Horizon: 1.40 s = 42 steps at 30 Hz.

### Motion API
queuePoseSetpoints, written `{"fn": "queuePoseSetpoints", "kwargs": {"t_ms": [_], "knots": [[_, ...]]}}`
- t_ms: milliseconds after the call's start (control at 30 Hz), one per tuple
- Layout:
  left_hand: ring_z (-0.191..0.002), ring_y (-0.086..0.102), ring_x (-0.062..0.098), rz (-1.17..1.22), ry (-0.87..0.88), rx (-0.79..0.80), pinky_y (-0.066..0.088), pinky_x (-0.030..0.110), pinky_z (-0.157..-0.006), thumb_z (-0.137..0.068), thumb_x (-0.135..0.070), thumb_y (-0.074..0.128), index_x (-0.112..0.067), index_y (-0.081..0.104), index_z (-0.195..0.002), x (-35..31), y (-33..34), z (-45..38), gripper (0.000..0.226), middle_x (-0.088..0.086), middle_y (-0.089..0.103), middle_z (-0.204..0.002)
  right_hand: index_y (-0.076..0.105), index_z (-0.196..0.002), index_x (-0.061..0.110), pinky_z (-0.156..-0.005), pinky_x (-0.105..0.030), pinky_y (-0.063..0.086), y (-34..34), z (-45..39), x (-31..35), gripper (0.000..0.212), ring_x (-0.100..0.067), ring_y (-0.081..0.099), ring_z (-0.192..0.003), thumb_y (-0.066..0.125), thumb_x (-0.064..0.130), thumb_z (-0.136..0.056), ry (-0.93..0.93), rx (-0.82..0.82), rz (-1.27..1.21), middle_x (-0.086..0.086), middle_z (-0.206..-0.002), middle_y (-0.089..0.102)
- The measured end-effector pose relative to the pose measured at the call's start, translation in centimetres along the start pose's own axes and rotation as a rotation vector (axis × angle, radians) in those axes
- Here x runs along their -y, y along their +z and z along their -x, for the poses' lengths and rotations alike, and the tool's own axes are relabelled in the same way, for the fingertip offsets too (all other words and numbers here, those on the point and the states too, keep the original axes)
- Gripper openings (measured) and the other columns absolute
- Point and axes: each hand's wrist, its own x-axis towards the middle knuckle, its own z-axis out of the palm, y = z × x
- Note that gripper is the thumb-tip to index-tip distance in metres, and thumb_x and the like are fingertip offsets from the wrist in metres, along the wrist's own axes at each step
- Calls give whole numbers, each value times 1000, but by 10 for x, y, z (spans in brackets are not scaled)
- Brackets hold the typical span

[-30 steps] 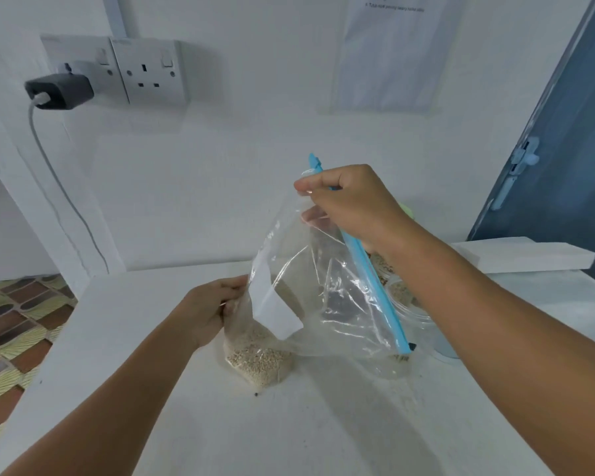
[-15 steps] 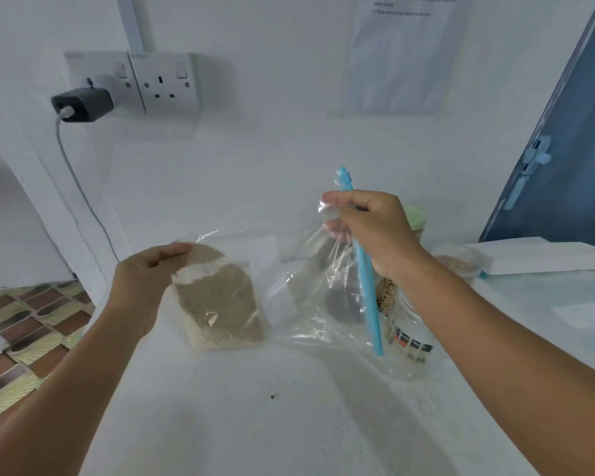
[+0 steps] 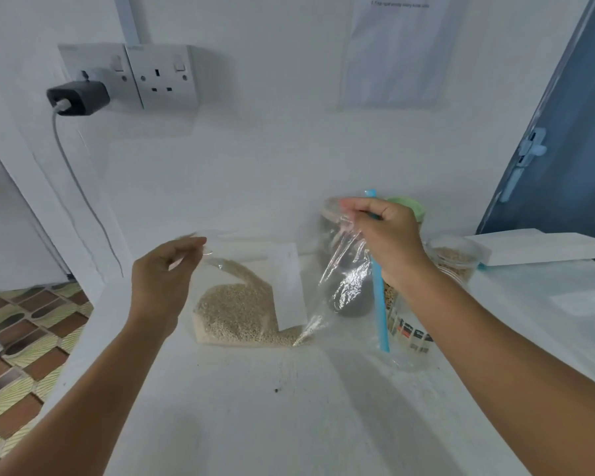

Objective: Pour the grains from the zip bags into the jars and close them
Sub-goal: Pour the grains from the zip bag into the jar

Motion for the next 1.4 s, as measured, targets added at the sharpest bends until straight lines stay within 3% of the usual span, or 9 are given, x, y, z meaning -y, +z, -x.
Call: {"fn": "queuePoseSetpoints", "kwargs": {"t_ms": [100,200,333,567,867,1000,1100,1267,1400], "knots": [[-113,68,8,4,-39,75,50,30,-105,-95,-7,73,-23,80,-104,5,-1,0,19,-6,76,-119,80,-92,27,-79,-9,48,-4,5,-4,29,5,70,-84,70,1,-93,-17,-24,-8,21,-86,77],[-105,68,17,40,-123,119,52,39,-104,-96,-16,74,-26,80,-108,13,-9,4,16,4,76,-108,82,-101,23,-84,-29,53,-3,9,-15,29,-23,75,-98,65,-1,-94,9,-43,9,3,-97,80],[-100,68,21,158,-236,30,54,43,-99,-104,-19,64,-22,68,-115,11,-15,6,12,7,68,-97,81,-98,26,-89,-34,57,-2,11,-18,32,-27,76,-96,62,0,-96,0,-59,14,0,-99,80],[-85,72,23,231,-744,11,55,32,-79,-104,-36,62,-16,66,-105,16,-20,-29,20,10,79,-99,83,-91,33,-79,-40,49,2,8,-22,34,-38,69,-84,66,4,-93,4,-83,9,-8,-95,79],[-74,64,14,310,-613,50,49,23,-74,-87,-1,79,-17,63,-101,-2,-8,-40,26,7,70,-94,83,-90,32,-77,-41,50,8,8,-18,35,-31,70,-84,64,2,-94,29,-70,31,-6,-92,79],[-71,67,11,285,-409,-6,52,23,-79,-86,1,79,-22,58,-90,-14,-7,-43,31,2,71,-79,82,-85,32,-79,-33,54,6,8,-10,35,-34,73,-87,66,1,-92,-1,-78,26,-6,-92,79],[-83,68,17,291,-372,8,52,24,-81,-91,0,74,-22,56,-92,-15,-2,-42,29,9,72,-95,80,-84,29,-80,-24,56,6,8,-5,33,-23,71,-83,68,-2,-91,-13,-65,5,8,-86,79],[-69,70,15,410,-493,12,50,21,-66,-100,-16,68,-15,56,-107,-11,0,-47,14,12,74,-97,81,-83,32,-87,-41,59,9,6,-11,36,-38,73,-94,66,0,-92,16,-106,47,-10,-92,79],[-62,63,15,209,-363,13,49,26,-69,-93,-7,76,-17,56,-103,-15,0,-45,25,14,73,-89,81,-86,29,-88,-38,58,9,7,-9,35,-36,74,-94,64,-1,-92,27,-107,54,-10,-94,79]]}}
